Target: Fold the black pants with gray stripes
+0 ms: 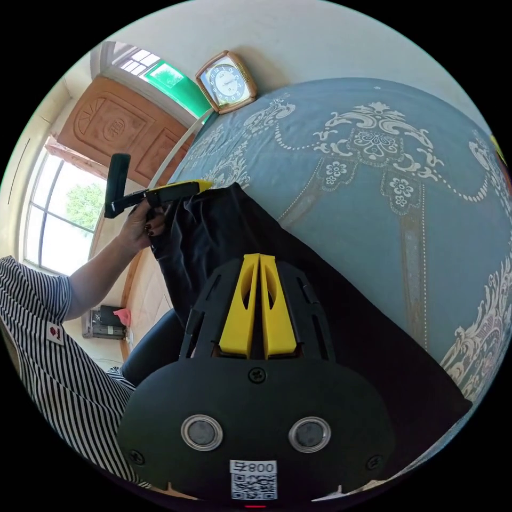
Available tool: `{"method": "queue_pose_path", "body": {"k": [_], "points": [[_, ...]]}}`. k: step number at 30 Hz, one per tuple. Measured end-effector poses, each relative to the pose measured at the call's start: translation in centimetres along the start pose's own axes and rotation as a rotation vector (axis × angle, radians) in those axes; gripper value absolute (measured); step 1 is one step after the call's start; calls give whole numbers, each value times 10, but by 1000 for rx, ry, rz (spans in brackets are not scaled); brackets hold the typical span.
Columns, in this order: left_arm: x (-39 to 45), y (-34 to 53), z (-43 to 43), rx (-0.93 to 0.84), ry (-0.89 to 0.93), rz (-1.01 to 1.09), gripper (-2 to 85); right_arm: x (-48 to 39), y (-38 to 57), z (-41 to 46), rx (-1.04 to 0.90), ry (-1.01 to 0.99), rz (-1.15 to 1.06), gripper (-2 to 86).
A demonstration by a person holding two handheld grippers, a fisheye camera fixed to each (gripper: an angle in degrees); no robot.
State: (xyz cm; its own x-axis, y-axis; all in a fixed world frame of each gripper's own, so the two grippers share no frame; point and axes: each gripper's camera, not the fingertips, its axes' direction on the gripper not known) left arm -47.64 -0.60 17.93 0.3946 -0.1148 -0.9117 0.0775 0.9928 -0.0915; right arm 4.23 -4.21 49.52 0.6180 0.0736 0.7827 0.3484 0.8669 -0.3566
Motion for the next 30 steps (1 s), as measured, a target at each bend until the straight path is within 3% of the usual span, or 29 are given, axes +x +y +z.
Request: {"method": "queue_pose_path", "body": {"k": [2,10,16,21,27,30], "points": [[0,13,18,-119,-43,-20,2,3,4,12,-48,47,27,1],[19,51,-23,16,-63,-64,1,-14,7,2,-24,59,-4,1],[12,80,-5,-91,-129,-142,2,-23,23,22,-103,162,-18,1],[14,97,-29,19,-101,-194,2,-17,24,28,-118,119,16,1],[-24,138,-65,92,-364,-414,1,-21,29,33,-113,150,19,1],[-49,159,-62,11,-475,-486,1,-29,26,31,-67,127,5,1]]}}
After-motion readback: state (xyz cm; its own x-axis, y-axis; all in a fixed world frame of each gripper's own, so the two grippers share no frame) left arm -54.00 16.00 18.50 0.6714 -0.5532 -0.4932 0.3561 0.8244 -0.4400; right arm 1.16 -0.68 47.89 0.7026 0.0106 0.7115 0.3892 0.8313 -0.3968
